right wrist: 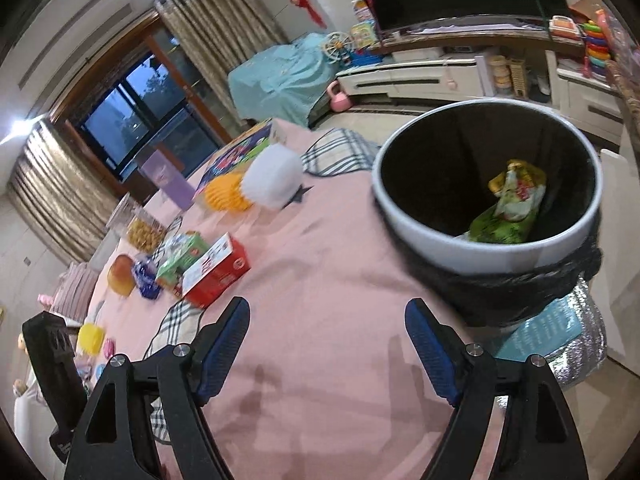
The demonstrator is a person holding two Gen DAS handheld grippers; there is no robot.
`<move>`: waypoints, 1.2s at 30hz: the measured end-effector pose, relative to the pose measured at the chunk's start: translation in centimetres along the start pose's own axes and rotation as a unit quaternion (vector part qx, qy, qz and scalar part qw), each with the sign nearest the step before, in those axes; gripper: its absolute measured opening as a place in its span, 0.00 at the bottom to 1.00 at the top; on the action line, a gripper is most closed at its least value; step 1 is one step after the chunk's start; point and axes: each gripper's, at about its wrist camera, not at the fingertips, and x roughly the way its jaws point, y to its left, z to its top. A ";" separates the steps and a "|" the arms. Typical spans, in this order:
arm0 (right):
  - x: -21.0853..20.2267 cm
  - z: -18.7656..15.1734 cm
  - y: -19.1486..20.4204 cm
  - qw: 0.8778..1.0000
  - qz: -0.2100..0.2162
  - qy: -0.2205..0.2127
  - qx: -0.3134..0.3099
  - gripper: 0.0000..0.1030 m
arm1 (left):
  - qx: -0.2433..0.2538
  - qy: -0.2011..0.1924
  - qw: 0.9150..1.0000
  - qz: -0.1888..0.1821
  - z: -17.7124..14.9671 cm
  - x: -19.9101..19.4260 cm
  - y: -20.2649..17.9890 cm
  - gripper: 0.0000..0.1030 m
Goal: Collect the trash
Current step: 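Move both tools back over the table toward the blue bag and milk carton, then grasp the blue plastic bag with the left tool while the right tool grasps the red-and-white milk carton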
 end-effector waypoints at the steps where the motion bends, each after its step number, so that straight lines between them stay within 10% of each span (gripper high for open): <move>1: 0.3 -0.2 0.4 1.000 0.003 0.004 -0.004 0.80 | -0.004 -0.001 1.000 0.004 -0.1 -0.1 0.5 0.63; 36: 10.2 -0.6 11.7 0.973 0.052 0.084 -0.207 0.96 | -0.075 -0.012 0.992 0.100 5.0 0.6 13.1 0.70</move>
